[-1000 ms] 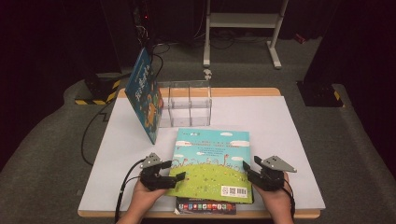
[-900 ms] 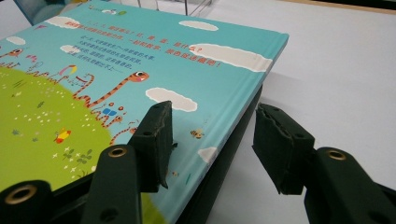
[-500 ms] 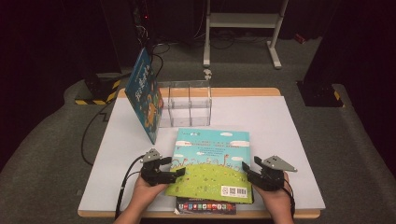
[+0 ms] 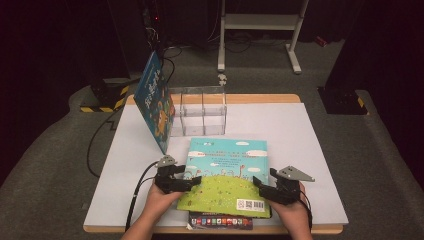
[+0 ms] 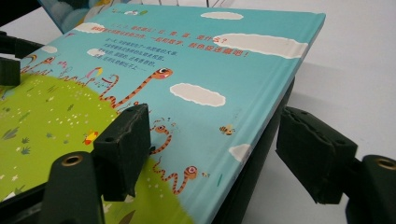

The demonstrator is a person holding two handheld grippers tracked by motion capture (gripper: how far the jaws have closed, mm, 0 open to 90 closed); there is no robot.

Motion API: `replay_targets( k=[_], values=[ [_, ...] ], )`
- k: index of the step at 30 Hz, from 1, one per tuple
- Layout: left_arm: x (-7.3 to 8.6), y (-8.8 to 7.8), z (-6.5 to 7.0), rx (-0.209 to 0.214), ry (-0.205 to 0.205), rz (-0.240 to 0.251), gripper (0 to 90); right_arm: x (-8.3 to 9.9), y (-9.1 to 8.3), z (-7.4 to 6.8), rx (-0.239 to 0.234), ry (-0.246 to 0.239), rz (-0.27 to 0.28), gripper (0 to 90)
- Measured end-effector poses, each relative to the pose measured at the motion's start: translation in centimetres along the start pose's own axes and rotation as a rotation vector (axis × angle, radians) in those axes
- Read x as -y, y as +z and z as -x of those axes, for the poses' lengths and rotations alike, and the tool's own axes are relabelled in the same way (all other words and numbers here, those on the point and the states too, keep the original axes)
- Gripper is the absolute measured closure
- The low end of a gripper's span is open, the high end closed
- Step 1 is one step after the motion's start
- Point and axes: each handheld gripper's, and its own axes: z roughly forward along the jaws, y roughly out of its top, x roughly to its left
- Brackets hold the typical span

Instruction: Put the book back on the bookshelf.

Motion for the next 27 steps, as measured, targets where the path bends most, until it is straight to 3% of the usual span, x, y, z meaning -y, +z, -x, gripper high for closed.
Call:
replay_targets(
  k=[8, 27],
  values=[
    [0.0, -0.2, 0.0, 0.012, 0.03, 0.009, 10.7, -0.1, 1.0, 0.6, -0.034, 0.04, -0.019, 18.7],
    [0.6, -0.5, -0.1, 0.038, -0.004, 0.013, 9.4, -0.4, 2.1, 1.3, -0.094, 0.102, -0.05, 14.4]
  ],
)
